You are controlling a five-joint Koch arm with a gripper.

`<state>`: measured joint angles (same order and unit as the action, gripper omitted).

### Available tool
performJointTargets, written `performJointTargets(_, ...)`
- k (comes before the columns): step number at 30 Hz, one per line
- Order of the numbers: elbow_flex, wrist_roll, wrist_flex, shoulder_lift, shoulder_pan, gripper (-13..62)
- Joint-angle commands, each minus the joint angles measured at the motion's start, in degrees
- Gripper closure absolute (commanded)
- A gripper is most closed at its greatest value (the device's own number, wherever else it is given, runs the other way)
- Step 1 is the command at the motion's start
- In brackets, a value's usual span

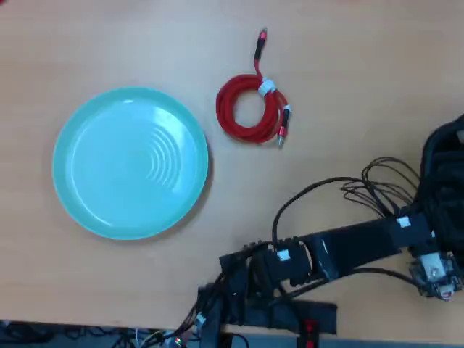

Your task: Put a black charging cable in a black bowl and put a red charging cable in a green bowl

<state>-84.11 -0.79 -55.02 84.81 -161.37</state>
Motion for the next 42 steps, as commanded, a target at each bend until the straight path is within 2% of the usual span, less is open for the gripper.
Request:
performJointTargets(1,41.66,-0.26,4.22,0.62,1.14,55.3)
performJointTargets(16,41.92,-0.97,1.67,0.97,2.55,53.0)
performJointTargets(22,42.36,-0.18,1.76,0.97,4.22,40.8)
performJointTargets(28,42.36,-0.62,1.85,0.62,4.57,17.8)
performJointTargets(31,42.36,-2.55,1.76,0.62,4.39,9.4)
performJointTargets(42,41.66,-5.8,-1.32,1.32,4.57,7.7)
